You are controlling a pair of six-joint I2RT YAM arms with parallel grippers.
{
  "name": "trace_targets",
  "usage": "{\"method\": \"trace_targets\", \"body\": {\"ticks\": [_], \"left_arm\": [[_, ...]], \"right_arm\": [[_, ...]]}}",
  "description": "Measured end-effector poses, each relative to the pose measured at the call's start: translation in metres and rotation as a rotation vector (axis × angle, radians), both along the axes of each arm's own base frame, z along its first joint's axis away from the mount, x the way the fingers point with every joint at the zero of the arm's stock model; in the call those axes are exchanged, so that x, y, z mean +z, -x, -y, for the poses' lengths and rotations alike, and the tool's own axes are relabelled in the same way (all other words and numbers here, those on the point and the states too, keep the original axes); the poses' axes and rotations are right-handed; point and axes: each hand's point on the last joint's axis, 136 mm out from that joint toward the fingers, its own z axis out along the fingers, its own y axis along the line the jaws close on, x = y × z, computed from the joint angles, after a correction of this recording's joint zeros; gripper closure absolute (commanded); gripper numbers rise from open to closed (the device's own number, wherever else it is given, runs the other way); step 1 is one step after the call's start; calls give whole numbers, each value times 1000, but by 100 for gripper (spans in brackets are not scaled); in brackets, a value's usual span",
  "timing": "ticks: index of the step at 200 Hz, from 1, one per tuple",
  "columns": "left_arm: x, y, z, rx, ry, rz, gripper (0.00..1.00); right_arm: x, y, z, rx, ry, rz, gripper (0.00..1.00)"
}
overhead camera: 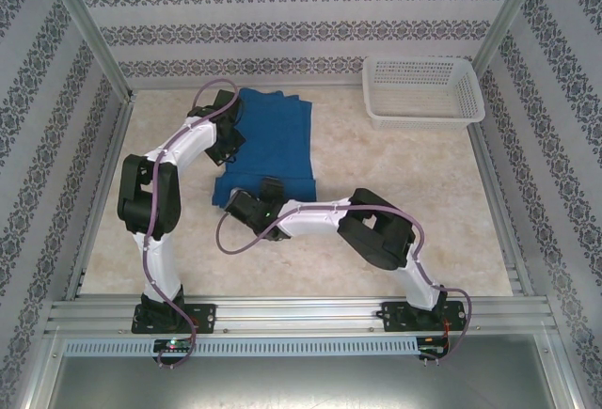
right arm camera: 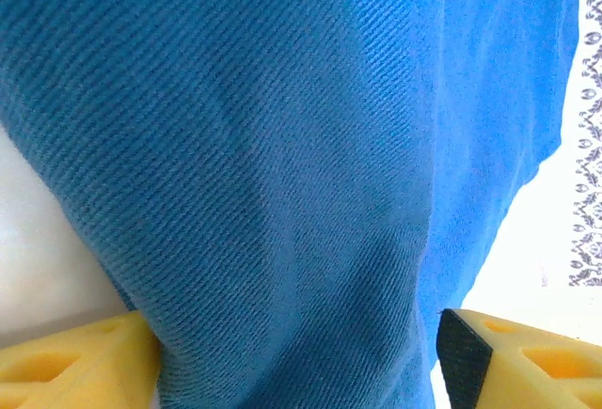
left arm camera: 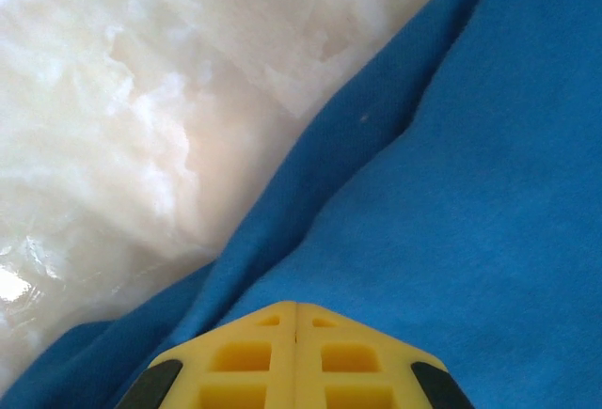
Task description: Roll up the long pants
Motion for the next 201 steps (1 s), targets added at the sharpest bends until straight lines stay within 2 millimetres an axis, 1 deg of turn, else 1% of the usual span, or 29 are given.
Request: {"method": "trace_targets", "body": {"ticks": [19,26,35,51,62,75,79,94,118,142,162,184,201], "left_arm": [[0,-1,-5,6,-2,-1,100],[0,-1,-6,6,-3,-1,100],[0,-1,-7,9,-3,0,100],[0,-2,-9,12,-3,1,100],[0,-2,-9,13,-2,1,100],[0,-2,-9,13,0,0,100],[0,-2,-9,13,0,0,100],[0,-2,-10,15,1,0,100],[1,-2,-12,18,2,0,100],[0,-2,-12,18,10,-1,100],[0,-2,-12,20,18,-3,100],[0,-2,-12,20,25,-4,100],[0,-2,-12,20,25,-4,100]], "right_arm": [[0,-7,4,-2,1,-4,23],[-1,-8,4,0,-1,-8,27],[-3,-10,4,2,-3,-14,34],[-8,-10,3,21,4,-34,51],[-11,-10,3,23,-5,-50,64],[-15,-10,2,30,-12,-76,77],[-16,-9,2,38,-10,-83,80],[-17,-11,3,34,-28,-109,100],[-16,-15,3,26,-53,-143,100],[-15,-13,4,29,-65,-175,100],[-11,-11,9,23,-67,-198,100],[-1,-7,14,13,-77,-222,100],[11,-4,17,0,-95,-241,100]]}}
